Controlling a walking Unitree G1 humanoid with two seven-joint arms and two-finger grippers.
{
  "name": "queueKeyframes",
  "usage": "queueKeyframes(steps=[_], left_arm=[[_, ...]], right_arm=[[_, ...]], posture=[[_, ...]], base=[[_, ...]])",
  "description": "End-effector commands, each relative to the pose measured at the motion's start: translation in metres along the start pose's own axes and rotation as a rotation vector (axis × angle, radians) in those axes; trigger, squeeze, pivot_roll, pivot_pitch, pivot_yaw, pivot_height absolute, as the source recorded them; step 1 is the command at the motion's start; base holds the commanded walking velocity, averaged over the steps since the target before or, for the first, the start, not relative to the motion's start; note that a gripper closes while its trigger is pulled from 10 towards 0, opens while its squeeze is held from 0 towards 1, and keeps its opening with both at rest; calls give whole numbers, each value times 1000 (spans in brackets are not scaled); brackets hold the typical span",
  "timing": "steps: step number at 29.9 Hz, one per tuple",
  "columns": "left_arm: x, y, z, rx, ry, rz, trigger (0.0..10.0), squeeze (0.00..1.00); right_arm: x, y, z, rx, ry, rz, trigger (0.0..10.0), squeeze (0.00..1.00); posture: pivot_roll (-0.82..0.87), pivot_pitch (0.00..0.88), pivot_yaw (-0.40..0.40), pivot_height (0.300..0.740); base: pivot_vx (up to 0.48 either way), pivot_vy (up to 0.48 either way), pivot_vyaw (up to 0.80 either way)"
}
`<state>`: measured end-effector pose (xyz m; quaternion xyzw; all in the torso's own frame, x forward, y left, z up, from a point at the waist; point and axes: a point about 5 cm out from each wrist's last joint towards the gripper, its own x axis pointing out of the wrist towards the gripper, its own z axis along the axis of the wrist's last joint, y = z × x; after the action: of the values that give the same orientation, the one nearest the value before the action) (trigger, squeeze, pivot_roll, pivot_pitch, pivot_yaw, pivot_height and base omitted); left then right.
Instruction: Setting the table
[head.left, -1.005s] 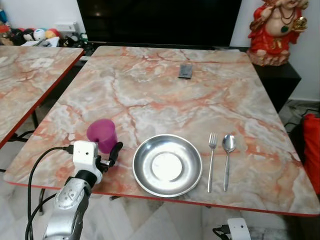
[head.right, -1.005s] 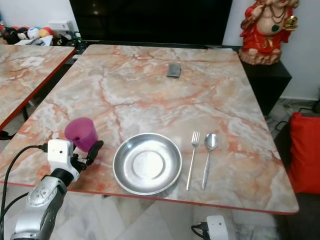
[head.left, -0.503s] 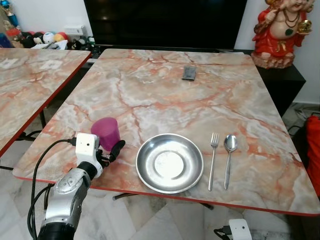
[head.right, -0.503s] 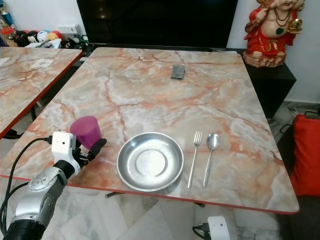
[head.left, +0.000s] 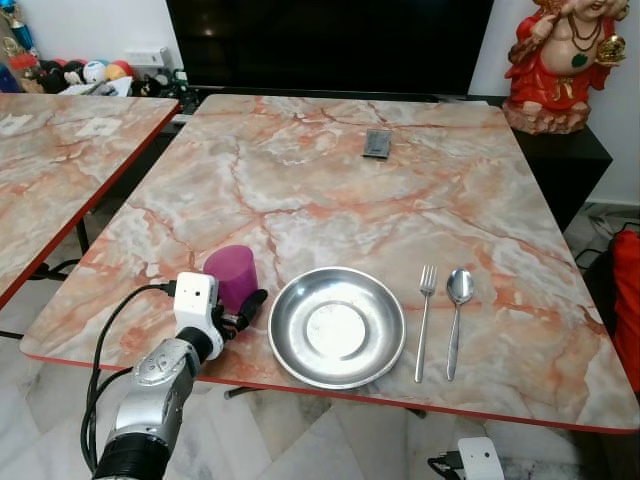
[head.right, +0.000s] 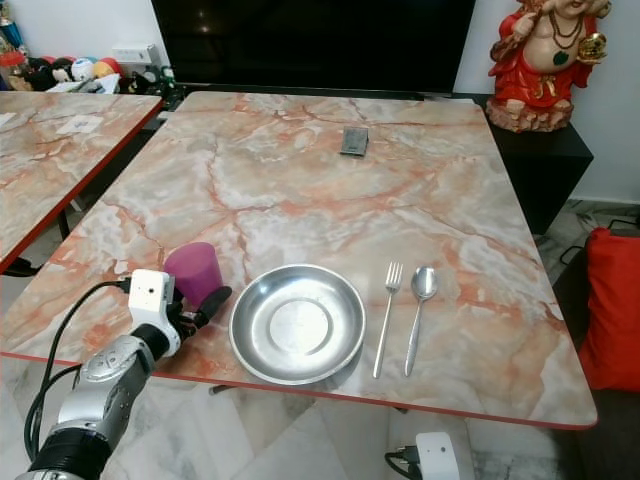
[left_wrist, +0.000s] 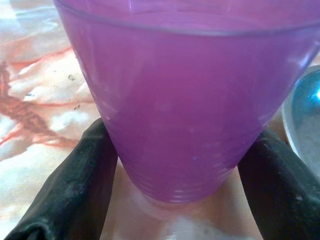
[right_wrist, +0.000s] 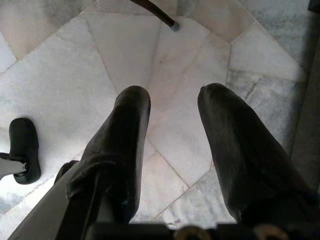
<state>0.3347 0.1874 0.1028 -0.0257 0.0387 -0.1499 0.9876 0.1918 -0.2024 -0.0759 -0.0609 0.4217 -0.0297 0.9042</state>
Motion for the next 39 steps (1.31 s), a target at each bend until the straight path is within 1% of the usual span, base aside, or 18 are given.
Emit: queueKeyframes(steps=[1,6,8,11,14,21,22,23,24,25,37,39], left_arm=[[0,1,-1,22,3,-6,10000,0],[1,0,-1,51,4,-13,10000,0],[2,-1,-3,83,8,-23,10000,0],[3,-9,-7,128,22,-56,10000,0],[3,-11,-9,143,27,-61,10000,0],[4,-12,-10,146,31,-70,10000,0],[4,-11,-10,150,32,-69,10000,63],[4,-11,-10,152,32,-68,10000,63],[3,-10,-9,157,32,-66,10000,192],[3,-9,-9,160,31,-64,10000,220],[2,-7,-10,169,32,-52,10000,231],[1,-6,-10,172,37,-51,10000,251]], right_arm=[[-1,1,-5,4,18,1,10000,0],[-1,2,-5,5,18,2,10000,0],[-1,2,-5,6,18,1,10000,0],[-1,2,-5,6,18,1,10000,0],[-1,2,-5,8,18,1,10000,0],[-1,2,-5,9,20,1,10000,0],[-1,2,-5,8,20,1,10000,0],[-1,2,-5,8,20,2,10000,0],[-1,2,-5,7,20,2,10000,0],[-1,2,-5,7,20,3,10000,0],[-1,2,-5,7,20,3,10000,0],[-1,3,-5,6,20,4,10000,0]], posture=[[-5,113,23,740],[-3,117,23,740],[-3,117,23,740],[0,123,23,740],[-2,124,24,740],[-1,126,24,740],[-1,126,24,740],[-1,126,24,740],[-1,126,24,740],[-1,126,24,740],[5,127,23,740],[6,126,23,740]], base=[[0,0,0],[0,0,0],[0,0,0],[0,0,0],[0,0,0],[0,0,0],[0,0,0],[0,0,0],[0,0,0],[0,0,0],[0,0,0],[0,0,0]])
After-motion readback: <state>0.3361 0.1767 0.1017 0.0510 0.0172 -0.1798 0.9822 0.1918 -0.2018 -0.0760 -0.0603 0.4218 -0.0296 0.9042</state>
